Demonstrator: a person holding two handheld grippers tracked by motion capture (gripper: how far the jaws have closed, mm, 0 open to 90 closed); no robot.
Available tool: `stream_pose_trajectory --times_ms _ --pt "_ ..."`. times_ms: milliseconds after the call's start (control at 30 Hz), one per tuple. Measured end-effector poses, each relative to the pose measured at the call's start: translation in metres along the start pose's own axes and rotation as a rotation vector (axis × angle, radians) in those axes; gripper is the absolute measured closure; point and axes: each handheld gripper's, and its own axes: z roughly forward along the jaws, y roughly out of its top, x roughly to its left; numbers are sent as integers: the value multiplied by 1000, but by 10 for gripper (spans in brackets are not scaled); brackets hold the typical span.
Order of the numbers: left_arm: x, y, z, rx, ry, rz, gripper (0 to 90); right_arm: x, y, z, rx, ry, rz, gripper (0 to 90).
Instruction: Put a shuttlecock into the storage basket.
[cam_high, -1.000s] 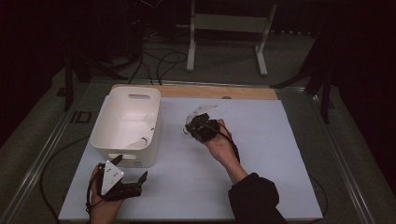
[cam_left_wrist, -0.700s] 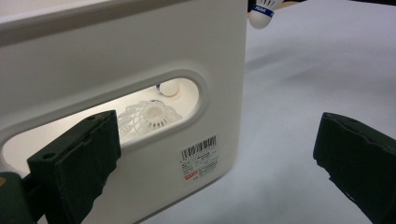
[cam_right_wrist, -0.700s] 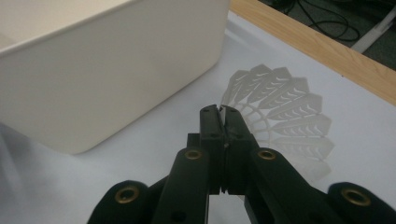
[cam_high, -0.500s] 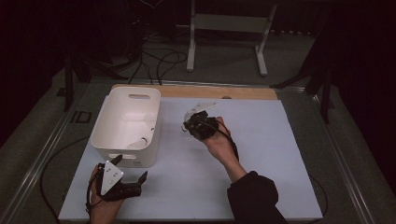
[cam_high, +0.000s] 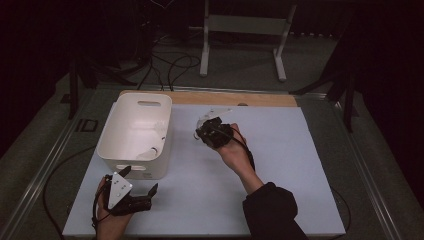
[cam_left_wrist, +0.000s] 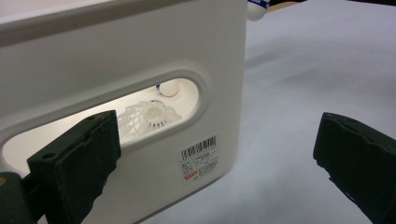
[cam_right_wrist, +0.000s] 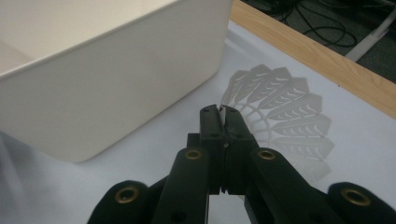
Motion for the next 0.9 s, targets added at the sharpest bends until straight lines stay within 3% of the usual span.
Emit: stream_pose_trajectory --times_ms 900 --pt "0 0 0 -5 2 -2 13 6 18 -2 -27 -2 -20 890"
